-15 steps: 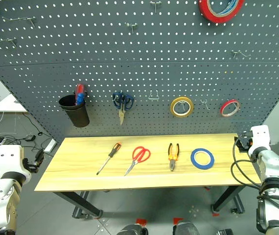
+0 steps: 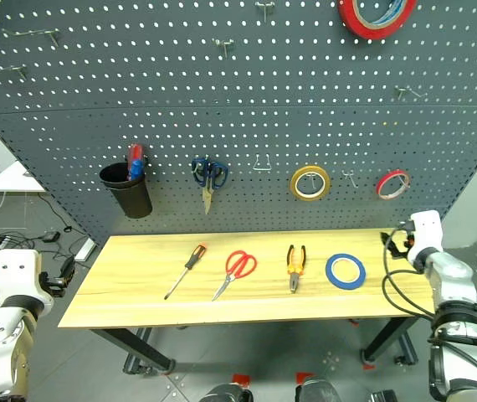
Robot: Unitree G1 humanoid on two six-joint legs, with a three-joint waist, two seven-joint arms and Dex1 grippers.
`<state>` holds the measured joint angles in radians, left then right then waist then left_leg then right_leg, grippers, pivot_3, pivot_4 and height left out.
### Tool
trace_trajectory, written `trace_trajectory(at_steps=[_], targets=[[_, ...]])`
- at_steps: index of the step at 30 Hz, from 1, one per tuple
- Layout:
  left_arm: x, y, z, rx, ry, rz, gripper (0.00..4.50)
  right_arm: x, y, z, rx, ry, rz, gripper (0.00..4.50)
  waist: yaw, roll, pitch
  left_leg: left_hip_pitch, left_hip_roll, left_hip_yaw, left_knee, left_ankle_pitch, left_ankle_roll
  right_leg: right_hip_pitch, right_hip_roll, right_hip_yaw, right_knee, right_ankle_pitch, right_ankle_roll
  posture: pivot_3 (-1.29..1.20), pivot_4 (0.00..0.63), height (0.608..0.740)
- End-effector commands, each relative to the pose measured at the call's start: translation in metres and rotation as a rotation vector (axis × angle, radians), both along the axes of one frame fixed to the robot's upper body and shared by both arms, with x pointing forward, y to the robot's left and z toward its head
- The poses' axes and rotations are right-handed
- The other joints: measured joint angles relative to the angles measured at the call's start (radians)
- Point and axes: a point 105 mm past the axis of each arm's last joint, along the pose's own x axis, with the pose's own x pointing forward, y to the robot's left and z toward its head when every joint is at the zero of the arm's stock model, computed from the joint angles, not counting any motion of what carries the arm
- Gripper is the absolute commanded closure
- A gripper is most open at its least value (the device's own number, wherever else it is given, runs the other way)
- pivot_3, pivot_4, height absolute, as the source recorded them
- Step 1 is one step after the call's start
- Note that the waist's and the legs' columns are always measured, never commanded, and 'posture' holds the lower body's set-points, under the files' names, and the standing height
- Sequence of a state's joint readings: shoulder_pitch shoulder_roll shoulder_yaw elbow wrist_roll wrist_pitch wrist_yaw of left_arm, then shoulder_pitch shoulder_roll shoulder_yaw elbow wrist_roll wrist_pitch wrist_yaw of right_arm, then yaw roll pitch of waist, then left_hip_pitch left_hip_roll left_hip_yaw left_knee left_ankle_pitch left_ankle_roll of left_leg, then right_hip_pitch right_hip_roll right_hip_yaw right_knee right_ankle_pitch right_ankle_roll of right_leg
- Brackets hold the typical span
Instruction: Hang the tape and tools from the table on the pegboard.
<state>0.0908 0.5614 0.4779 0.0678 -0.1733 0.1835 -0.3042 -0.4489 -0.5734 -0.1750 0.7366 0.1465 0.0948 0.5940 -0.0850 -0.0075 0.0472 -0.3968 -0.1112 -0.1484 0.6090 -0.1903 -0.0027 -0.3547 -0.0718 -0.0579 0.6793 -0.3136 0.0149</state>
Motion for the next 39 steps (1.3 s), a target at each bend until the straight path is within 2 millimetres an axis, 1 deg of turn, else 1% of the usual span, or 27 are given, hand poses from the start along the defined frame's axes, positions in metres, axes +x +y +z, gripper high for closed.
trace_trajectory(at_steps=[1,2,5,6,7,9,10,11,12,13,14,15,16,17,19,21,24,28,35,38,39], targets=[[0.008,-0.028,0.008,0.016,-0.001,-0.111,1.35,-0.009,0.028,0.013,-0.035,-0.007,0.142,0.00,0.006,0.001,0.002,0.000,0.000,0.000,0.000,-0.001,0.000,-0.001,0.000,0.000,0.000,-0.001,0.001,-0.15,0.028,0.740],[0.009,-0.036,0.008,0.018,0.005,-0.138,1.35,-0.015,0.034,0.013,-0.057,0.002,0.164,0.00,0.009,0.002,0.003,-0.001,0.000,0.000,0.000,-0.001,0.001,-0.002,0.000,0.001,0.000,-0.001,0.001,-0.16,0.062,0.740],[0.016,-0.057,0.009,0.032,0.016,-0.208,1.35,-0.028,0.049,0.013,-0.078,0.046,0.223,0.00,0.010,0.007,0.025,-0.002,0.000,0.001,0.000,-0.002,0.000,-0.002,0.000,0.002,0.000,-0.002,0.002,-0.18,0.099,0.740],[0.020,-0.065,0.010,0.034,0.023,-0.237,1.35,-0.032,0.053,0.013,-0.083,0.065,0.234,0.00,0.009,0.007,0.036,-0.002,0.000,0.002,0.000,-0.002,0.000,-0.003,0.000,0.004,0.001,-0.004,-0.002,-0.19,0.125,0.740],[0.021,-0.069,0.011,0.037,0.028,-0.255,1.35,-0.035,0.057,0.014,-0.088,0.077,0.240,0.00,0.008,0.007,0.047,-0.001,0.000,0.004,0.000,-0.002,0.001,-0.003,0.000,0.005,0.002,-0.005,-0.003,-0.20,0.147,0.740],[0.035,-0.095,0.016,0.055,0.015,-0.381,1.35,-0.039,0.067,0.014,-0.101,0.117,0.258,0.00,0.004,0.008,0.073,-0.002,0.001,0.007,0.000,-0.002,0.001,-0.004,0.000,0.007,0.002,-0.004,-0.003,-0.22,0.188,0.740],[0.041,-0.109,0.018,0.054,0.015,-0.438,1.35,-0.040,0.071,0.013,-0.109,0.132,0.271,0.00,0.003,0.006,0.088,-0.001,0.002,0.009,0.000,-0.002,0.001,-0.003,0.000,0.008,0.002,-0.004,-0.003,-0.23,0.206,0.740],[0.045,-0.117,0.021,0.061,0.017,-0.483,1.35,-0.041,0.077,0.014,-0.119,0.146,0.285,0.00,0.003,0.004,0.104,-0.002,0.002,0.010,0.001,-0.001,0.001,-0.004,0.000,0.008,0.002,-0.004,-0.003,-0.24,0.238,0.740],[0.048,-0.128,0.022,0.063,0.026,-0.537,1.35,-0.042,0.080,0.014,-0.135,0.156,0.303,0.00,0.003,0.002,0.118,-0.002,0.003,0.012,0.001,-0.001,0.002,-0.005,0.000,0.009,0.002,-0.003,-0.003,-0.24,0.238,0.740],[0.049,-0.138,0.022,0.041,0.052,-0.599,1.35,-0.043,0.085,0.013,-0.150,0.168,0.319,0.00,0.001,0.001,0.124,-0.003,0.003,0.013,0.001,-0.001,0.002,-0.007,0.000,0.009,0.002,-0.003,-0.003,-0.26,0.266,0.740],[0.050,-0.150,0.021,-0.004,0.075,-0.660,1.35,-0.043,0.087,0.012,-0.163,0.179,0.329,0.00,-0.001,-0.002,0.139,-0.006,0.003,0.015,0.000,-0.002,0.003,-0.011,0.000,0.010,0.002,0.000,-0.001,-0.26,0.266,0.740],[0.051,-0.163,0.021,-0.068,0.100,-0.723,1.35,-0.043,0.091,0.011,-0.170,0.189,0.342,0.00,-0.004,-0.003,0.147,-0.006,0.003,0.018,0.001,-0.004,0.006,-0.012,0.000,0.013,0.002,0.003,-0.003,-0.26,0.283,0.740],[0.051,-0.169,0.023,-0.111,0.115,-0.761,1.35,-0.043,0.095,0.012,-0.173,0.195,0.351,0.00,-0.007,-0.004,0.159,-0.009,0.003,0.020,0.001,-0.005,0.008,-0.015,0.000,0.015,0.001,0.004,-0.003,-0.27,0.299,0.740],[0.050,-0.178,0.024,-0.111,0.130,-0.822,1.35,-0.044,0.100,0.011,-0.173,0.206,0.361,0.00,-0.011,-0.004,0.171,-0.012,0.004,0.023,0.001,-0.006,0.009,-0.018,0.000,0.017,0.002,0.004,-0.002,-0.27,0.315,0.740],[0.044,-0.207,0.023,-0.103,0.174,-1.003,1.35,-0.041,0.105,0.004,-0.195,0.242,0.377,0.00,-0.023,-0.009,0.196,-0.013,0.004,0.026,0.002,-0.007,0.011,-0.019,0.000,0.019,0.001,0.004,-0.002,-0.27,0.334,0.740],[0.038,-0.225,0.022,-0.105,0.207,-1.118,1.35,-0.035,0.105,0.000,-0.217,0.257,0.369,0.00,-0.030,-0.010,0.215,-0.016,0.005,0.028,0.003,-0.008,0.013,-0.021,0.000,0.020,0.000,0.004,-0.002,-0.27,0.344,0.740],[0.030,-0.239,0.021,-0.116,0.253,-1.245,1.35,-0.024,0.105,-0.006,-0.230,0.270,0.356,0.00,-0.033,-0.014,0.236,-0.020,0.006,0.033,0.005,-0.010,0.015,-0.025,0.000,0.023,0.000,0.004,-0.002,-0.27,0.357,0.740],[0.022,-0.252,0.013,-0.039,0.297,-1.365,1.35,-0.009,0.107,-0.013,-0.288,0.279,0.399,0.00,-0.034,-0.017,0.259,-0.020,0.007,0.036,0.006,-0.010,0.016,-0.026,0.000,0.023,0.001,0.005,-0.001,-0.27,0.364,0.740],[0.024,-0.262,0.011,0.011,0.275,-1.402,1.35,0.012,0.104,-0.024,-0.393,0.333,0.447,0.00,-0.036,-0.017,0.271,-0.021,0.008,0.037,0.010,-0.010,0.016,-0.026,0.001,0.024,0.001,0.007,0.002,-0.26,0.354,0.740],[0.024,-0.266,0.011,0.026,0.268,-1.419,1.31,0.015,0.103,-0.030,-0.398,0.415,0.476,0.61,-0.036,-0.017,0.271,-0.021,0.008,0.036,0.013,-0.010,0.016,-0.026,0.001,0.024,0.001,0.007,0.003,-0.25,0.344,0.740],[0.024,-0.267,0.011,0.028,0.265,-1.424,1.31,0.016,0.102,-0.032,-0.396,0.452,0.489,0.93,-0.037,-0.017,0.271,-0.021,0.008,0.036,0.014,-0.010,0.016,-0.025,0.001,0.024,0.002,0.007,0.004,-0.25,0.341,0.740]])
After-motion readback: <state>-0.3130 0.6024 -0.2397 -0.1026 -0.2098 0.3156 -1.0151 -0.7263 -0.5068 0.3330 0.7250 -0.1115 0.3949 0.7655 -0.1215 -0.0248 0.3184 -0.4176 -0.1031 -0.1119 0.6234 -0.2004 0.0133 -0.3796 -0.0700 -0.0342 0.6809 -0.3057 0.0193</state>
